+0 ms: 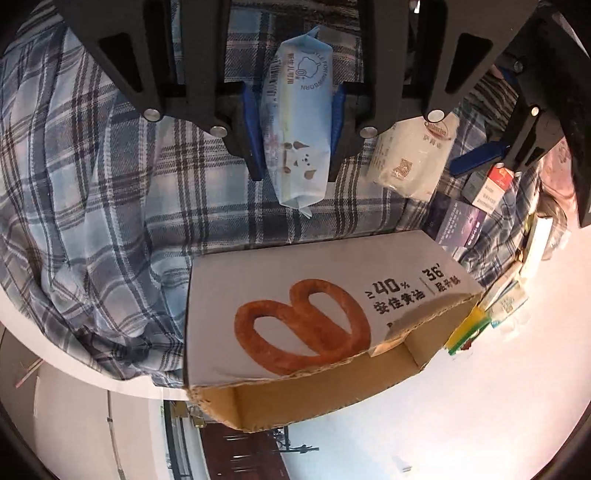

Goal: Organize objects
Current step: 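Close the left gripper on the white wrapped packet, then lift the white packet and wipes pack with both grippers over the box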

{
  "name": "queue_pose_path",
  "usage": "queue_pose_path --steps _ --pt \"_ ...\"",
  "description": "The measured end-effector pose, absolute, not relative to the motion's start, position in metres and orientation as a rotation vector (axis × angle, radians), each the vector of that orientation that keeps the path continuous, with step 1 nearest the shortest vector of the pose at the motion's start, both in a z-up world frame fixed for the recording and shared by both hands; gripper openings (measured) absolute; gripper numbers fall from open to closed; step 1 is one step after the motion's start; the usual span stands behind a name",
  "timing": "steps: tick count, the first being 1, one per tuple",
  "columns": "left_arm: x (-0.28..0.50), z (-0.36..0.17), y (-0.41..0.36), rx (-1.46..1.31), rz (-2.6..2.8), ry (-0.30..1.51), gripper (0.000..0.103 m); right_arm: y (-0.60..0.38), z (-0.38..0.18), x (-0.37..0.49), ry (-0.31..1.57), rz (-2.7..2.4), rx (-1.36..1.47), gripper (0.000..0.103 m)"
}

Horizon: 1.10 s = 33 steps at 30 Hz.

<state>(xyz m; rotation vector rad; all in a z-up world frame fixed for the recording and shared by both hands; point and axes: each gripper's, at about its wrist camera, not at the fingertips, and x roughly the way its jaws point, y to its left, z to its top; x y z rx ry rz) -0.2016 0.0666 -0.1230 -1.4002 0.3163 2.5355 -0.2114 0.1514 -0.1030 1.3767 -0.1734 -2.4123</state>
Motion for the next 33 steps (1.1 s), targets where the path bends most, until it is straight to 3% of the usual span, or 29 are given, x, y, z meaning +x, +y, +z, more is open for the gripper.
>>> queue_pose_path --steps 2,7,11,15,17,18,19,24,33 --pt "-0.201 -0.122 0.066 -1.392 2.535 0.306 0.084 0.147 -0.105 -0.21 -0.148 -2.41 1.379 0.033" --pt "-0.199 -0.119 0.063 -1.381 2.56 0.274 0.056 0.137 -0.107 -0.204 -0.053 -2.411 1.361 0.054" --pt "-0.2 -0.115 0.054 -1.363 2.58 0.222 0.055 0.135 -0.107 -0.2 0.02 -2.42 1.354 0.063" --pt "-0.198 -0.112 0.053 -1.343 2.59 0.215 0.053 0.135 -0.107 -0.2 0.018 -2.424 1.354 0.064" --pt "-0.195 -0.107 0.049 -1.305 2.62 0.192 0.052 0.138 -0.106 -0.199 0.028 -2.45 1.338 0.058" --pt "-0.193 -0.102 0.045 -1.268 2.644 0.169 0.052 0.137 -0.105 -0.198 0.041 -2.458 1.32 0.035" --pt "-0.19 -0.099 0.043 -1.238 2.659 0.149 0.052 0.137 -0.105 -0.198 0.051 -2.453 1.316 0.031" --pt "-0.175 -0.078 0.032 -1.052 2.731 0.062 0.051 0.141 -0.095 -0.196 0.01 -2.468 1.239 0.027" --pt "-0.149 -0.049 0.027 -0.745 2.861 0.068 0.051 0.142 -0.067 -0.181 0.012 -2.622 1.017 0.027"
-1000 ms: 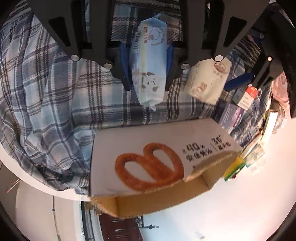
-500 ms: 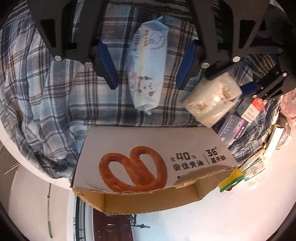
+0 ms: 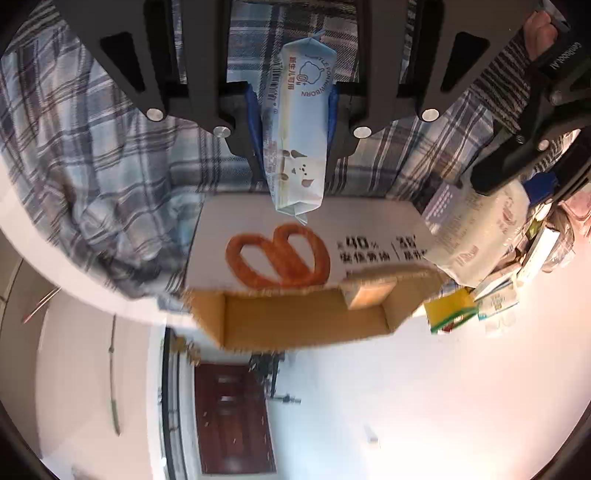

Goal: Organize objects
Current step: 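Lift the white packet and wipes pack with both grippers over the box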

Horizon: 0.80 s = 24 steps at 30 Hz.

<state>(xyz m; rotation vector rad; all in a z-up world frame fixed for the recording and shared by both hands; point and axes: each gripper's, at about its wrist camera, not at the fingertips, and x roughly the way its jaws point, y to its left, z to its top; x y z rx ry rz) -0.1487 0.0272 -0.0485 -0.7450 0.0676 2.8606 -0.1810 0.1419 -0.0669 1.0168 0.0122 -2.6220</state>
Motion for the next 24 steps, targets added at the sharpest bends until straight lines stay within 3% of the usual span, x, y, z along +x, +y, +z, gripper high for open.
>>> queue_pose_path --steps 10,24 --pt "-0.12 -0.028 0.021 -0.444 2.963 0.039 0.049 0.136 -0.03 -0.134 0.104 -2.72 0.506 0.024" --pt "-0.112 -0.026 0.027 -0.39 2.95 0.078 0.049 0.134 -0.03 -0.139 0.152 -2.742 0.488 0.024"
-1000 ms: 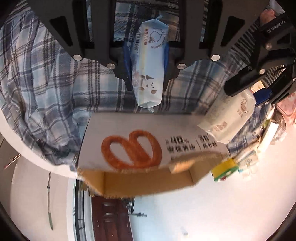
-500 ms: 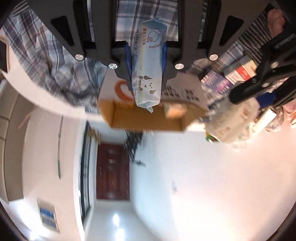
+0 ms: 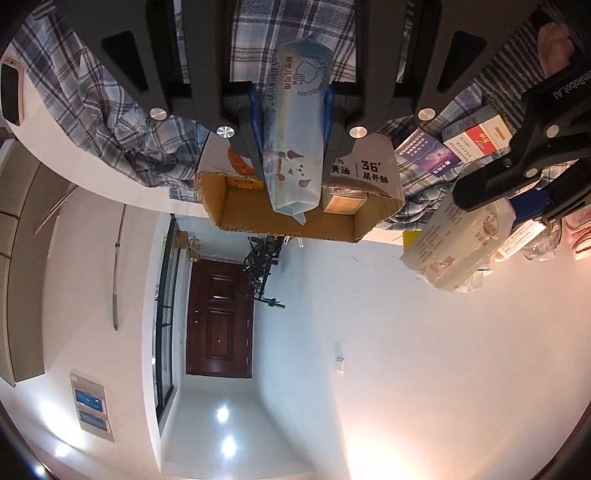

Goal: Organize objects
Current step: 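Lift the white packet and wipes pack with both grippers over the box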

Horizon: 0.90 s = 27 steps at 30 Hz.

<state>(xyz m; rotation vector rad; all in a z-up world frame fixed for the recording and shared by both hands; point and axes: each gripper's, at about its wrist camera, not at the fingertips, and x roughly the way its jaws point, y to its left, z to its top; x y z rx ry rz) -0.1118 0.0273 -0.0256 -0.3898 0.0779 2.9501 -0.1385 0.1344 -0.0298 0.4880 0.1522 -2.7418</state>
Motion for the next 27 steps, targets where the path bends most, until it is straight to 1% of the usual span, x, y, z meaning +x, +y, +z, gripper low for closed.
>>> queue_pose_path --steps 3,5,7,9,11,15,19,21,24,27 --pt "-0.11 -0.025 0.03 -0.381 2.947 0.088 0.049 0.135 -0.026 -0.134 0.171 -2.78 0.476 0.024" --pt "-0.108 -0.023 0.03 -0.36 2.972 0.108 0.049 0.135 -0.011 -0.129 0.167 -2.816 0.474 0.024" --pt "-0.105 -0.015 0.032 -0.356 3.009 0.12 0.049 0.137 0.009 -0.119 0.132 -2.793 0.439 0.024" --pt "-0.101 -0.001 0.031 -0.385 3.012 0.096 0.049 0.142 0.031 -0.108 0.049 -2.73 0.419 0.024" --pt "-0.093 0.017 0.029 -0.369 3.037 0.082 0.049 0.149 0.052 -0.097 -0.016 -2.684 0.369 0.024" --pt "-0.078 0.06 0.027 -0.301 3.046 0.112 0.049 0.157 0.092 -0.078 -0.036 -2.702 0.254 0.024" --pt "-0.074 0.11 0.023 -0.298 3.011 -0.025 0.049 0.164 0.141 -0.062 -0.126 -2.665 0.086 0.024" --pt "-0.07 0.134 0.021 -0.221 2.989 -0.105 0.049 0.168 0.165 -0.053 -0.181 -2.658 -0.046 0.024" --pt "-0.066 0.166 0.029 -0.097 3.012 -0.094 0.049 0.168 0.196 -0.05 -0.179 -2.653 -0.099 0.024" --pt "-0.064 0.19 0.033 -0.037 3.0 -0.116 0.049 0.174 0.211 -0.054 -0.209 -2.66 -0.101 0.024"
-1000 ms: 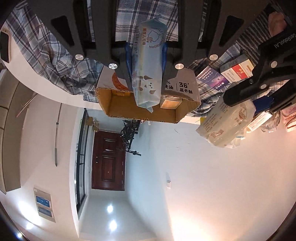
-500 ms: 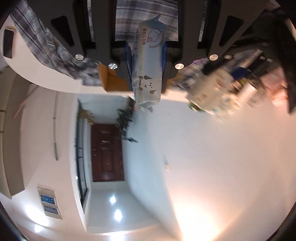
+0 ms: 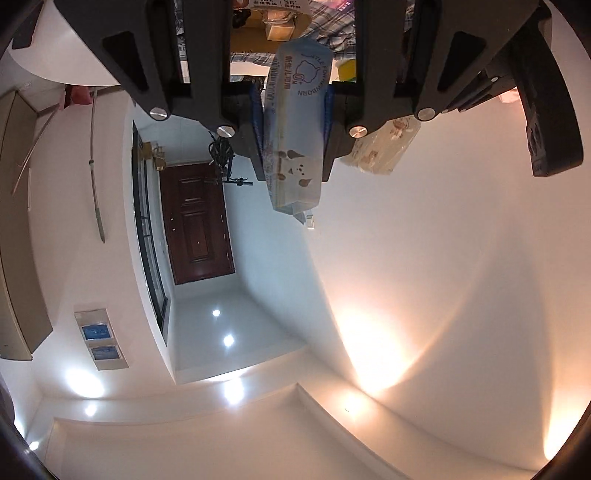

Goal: Organize objects
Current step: 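Lift the white packet and wipes pack with both grippers over the box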

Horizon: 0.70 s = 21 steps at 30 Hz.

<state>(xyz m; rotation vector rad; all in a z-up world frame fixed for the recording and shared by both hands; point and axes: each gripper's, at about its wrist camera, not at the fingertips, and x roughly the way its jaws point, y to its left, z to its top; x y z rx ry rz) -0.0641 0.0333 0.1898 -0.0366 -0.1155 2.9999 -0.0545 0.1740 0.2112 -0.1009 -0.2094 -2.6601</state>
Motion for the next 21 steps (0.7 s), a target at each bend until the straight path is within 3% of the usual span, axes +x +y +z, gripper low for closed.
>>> queue_pose_path --steps 6,10,21 --pt "-0.069 0.195 0.026 -0.016 2.941 -0.228 0.049 0.179 0.193 -0.054 -0.17 -2.768 -0.218 0.024" --pt "-0.08 0.177 0.027 -0.037 2.971 -0.18 0.049 0.172 0.182 -0.073 -0.144 -2.731 -0.074 0.024" --pt "-0.105 0.172 0.023 -0.113 3.004 -0.169 0.049 0.173 0.172 -0.092 -0.137 -2.753 -0.012 0.024"
